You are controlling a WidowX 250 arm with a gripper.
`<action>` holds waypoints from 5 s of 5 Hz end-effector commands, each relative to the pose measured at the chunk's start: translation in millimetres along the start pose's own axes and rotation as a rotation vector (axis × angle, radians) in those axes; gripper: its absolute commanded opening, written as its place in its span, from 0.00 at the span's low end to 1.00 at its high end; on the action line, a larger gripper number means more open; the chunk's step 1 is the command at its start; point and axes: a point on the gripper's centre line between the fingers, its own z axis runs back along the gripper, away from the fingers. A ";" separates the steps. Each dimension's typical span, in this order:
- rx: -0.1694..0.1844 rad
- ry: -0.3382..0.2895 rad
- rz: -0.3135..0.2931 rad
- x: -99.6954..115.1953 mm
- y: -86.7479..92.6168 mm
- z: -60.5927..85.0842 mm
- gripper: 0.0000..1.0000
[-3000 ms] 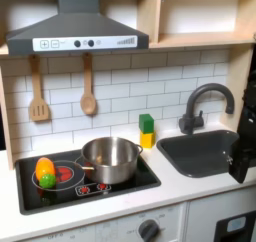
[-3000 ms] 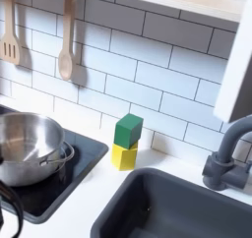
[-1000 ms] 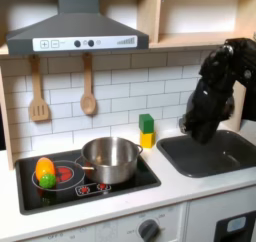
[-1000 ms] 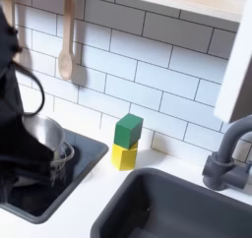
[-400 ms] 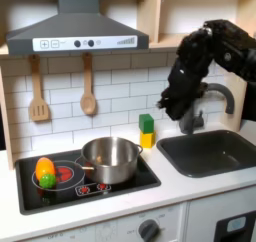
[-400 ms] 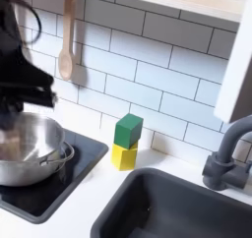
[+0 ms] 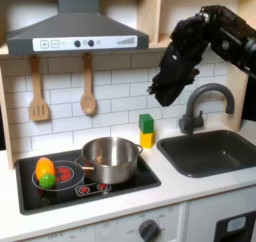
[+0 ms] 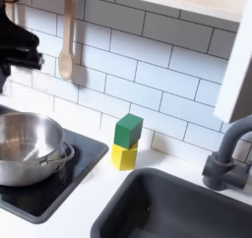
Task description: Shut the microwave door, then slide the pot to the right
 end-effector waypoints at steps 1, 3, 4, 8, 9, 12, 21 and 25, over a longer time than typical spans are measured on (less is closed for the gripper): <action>0.034 -0.039 0.031 14.4 9.9 -0.4 0.00; 0.052 -0.070 0.082 33.3 19.9 -11.8 0.00; 0.046 -0.195 0.074 46.5 22.0 -9.4 0.00; 0.060 -0.429 0.064 92.5 28.1 -16.4 0.00; 0.068 -0.440 0.097 104.0 34.8 -20.5 0.00; 0.054 -0.555 0.138 124.4 36.3 -10.6 0.00; 0.012 -0.615 0.114 170.2 32.3 -24.3 0.00; -0.161 -0.295 0.036 88.3 -8.1 -18.5 0.00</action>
